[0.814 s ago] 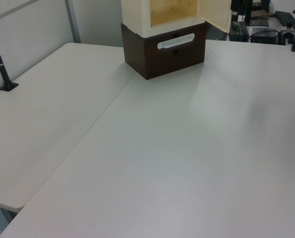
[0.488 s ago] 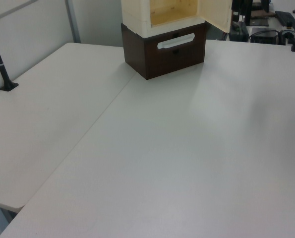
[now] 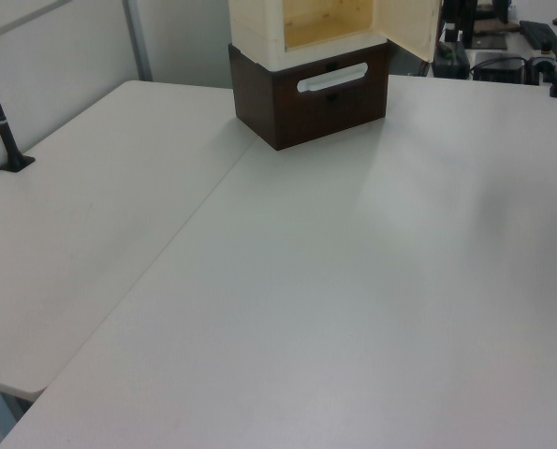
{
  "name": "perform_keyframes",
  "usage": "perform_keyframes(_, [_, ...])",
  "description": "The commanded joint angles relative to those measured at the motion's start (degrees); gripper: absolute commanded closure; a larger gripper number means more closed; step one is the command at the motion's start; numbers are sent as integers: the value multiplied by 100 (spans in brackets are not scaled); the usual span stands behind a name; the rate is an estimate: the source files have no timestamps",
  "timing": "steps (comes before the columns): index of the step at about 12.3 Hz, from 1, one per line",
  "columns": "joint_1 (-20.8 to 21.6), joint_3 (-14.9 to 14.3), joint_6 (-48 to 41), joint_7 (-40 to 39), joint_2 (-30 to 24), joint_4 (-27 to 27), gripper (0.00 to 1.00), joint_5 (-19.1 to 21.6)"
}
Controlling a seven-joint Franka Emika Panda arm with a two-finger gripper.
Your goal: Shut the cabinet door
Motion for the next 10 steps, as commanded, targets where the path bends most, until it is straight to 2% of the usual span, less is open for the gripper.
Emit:
perform_keyframes(1, [90,-64,-94,-78,-98,-150,0,-43])
perform_keyframes(4, [90,-56,-112,-79,-36,-132,1,-69])
perform_keyframes(5, [90,-56,-173,-96,-28,-123,8,-69])
perform_keyframes(7, [81,-56,-217,-175,-36,-123,29,-78])
perform_keyframes(8, [81,-56,-278,-358,-45,-123,45,-78])
perform_keyframes(10, [73,-56,-480,-613,-62,-114,66,-96])
